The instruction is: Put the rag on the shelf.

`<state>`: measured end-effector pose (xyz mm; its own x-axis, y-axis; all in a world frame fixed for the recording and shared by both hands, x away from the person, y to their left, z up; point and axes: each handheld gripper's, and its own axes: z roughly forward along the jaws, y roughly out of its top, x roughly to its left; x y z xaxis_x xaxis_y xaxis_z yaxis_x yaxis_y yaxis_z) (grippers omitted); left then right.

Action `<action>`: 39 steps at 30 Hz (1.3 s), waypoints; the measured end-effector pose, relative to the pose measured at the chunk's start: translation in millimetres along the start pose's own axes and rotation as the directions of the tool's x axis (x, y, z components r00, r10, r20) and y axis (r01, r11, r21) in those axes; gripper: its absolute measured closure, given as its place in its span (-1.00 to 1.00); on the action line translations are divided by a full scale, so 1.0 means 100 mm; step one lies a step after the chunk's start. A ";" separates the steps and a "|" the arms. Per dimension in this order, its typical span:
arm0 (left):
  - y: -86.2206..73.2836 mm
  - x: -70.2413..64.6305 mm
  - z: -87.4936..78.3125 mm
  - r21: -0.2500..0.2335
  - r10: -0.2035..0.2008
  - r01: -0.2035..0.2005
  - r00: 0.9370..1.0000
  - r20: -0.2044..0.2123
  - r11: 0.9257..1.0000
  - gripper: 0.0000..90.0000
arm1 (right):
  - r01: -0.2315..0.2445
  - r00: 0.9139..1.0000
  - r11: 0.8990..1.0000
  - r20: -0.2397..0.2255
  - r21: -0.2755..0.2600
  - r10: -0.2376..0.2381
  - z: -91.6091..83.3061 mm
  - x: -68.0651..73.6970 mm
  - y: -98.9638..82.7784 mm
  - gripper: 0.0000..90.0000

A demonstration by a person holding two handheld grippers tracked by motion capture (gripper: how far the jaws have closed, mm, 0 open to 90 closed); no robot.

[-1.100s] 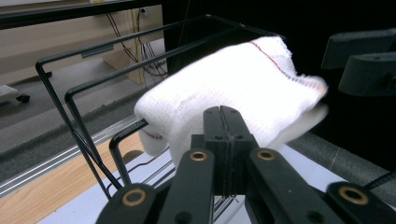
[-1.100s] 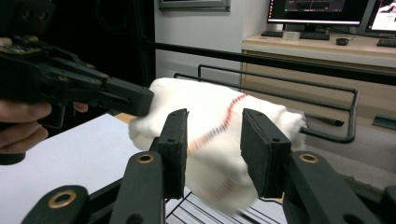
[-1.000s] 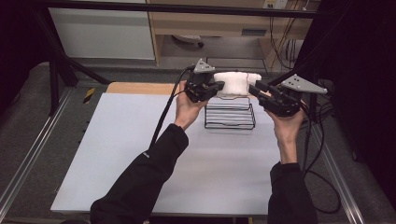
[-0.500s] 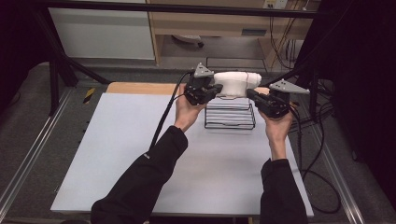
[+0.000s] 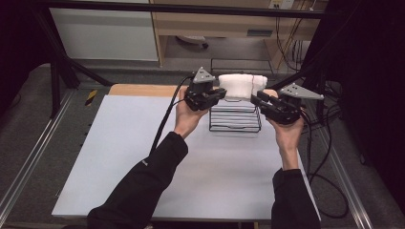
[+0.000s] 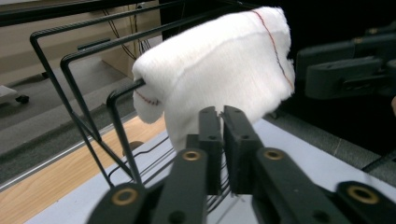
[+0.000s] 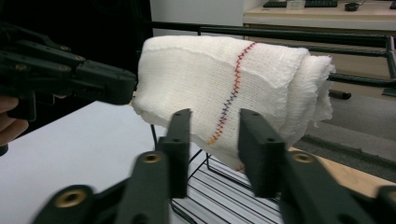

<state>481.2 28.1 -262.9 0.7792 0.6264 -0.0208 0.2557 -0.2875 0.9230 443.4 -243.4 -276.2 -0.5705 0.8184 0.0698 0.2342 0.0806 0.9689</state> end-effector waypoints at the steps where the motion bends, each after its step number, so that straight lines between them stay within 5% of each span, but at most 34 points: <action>1: -0.02 0.00 -0.03 0.004 0.007 -0.007 1.000 0.002 1.000 0.70 | -0.007 1.000 1.000 -0.009 0.005 0.007 -0.02 0.01 0.00 0.29; 10: -0.39 0.01 -0.31 0.064 0.024 -0.027 0.999 0.047 0.998 -0.10 | -0.038 0.996 0.997 -0.078 0.062 0.042 -0.11 0.14 -0.17 -0.43; 17: -0.87 0.14 -0.53 0.119 -0.002 -0.001 1.000 0.026 0.993 -0.44 | -0.035 0.994 0.994 -0.102 0.103 0.045 -0.11 0.20 -0.45 -0.81; 26: -1.42 0.34 -0.91 0.148 -0.035 0.036 0.999 -0.008 0.988 -0.76 | -0.011 0.988 0.985 -0.150 0.173 0.038 -0.09 0.28 -0.76 -0.97; 33: -1.76 0.45 -1.23 0.168 -0.060 0.069 0.997 -0.055 0.983 -0.81 | 0.001 0.984 0.977 -0.177 0.212 0.038 -0.11 0.34 -1.01 -0.99; 39: -2.03 0.53 -1.45 0.178 -0.070 0.084 0.994 -0.082 0.981 -0.81 | -0.034 0.976 0.970 -0.199 0.241 0.084 -0.15 0.31 -1.27 -0.99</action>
<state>387.9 225.0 -395.8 0.7099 0.7022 -0.0537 0.4175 -0.3582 0.8351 384.6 -236.7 -393.8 -0.6939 0.6927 0.1966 0.4366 0.1876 0.8799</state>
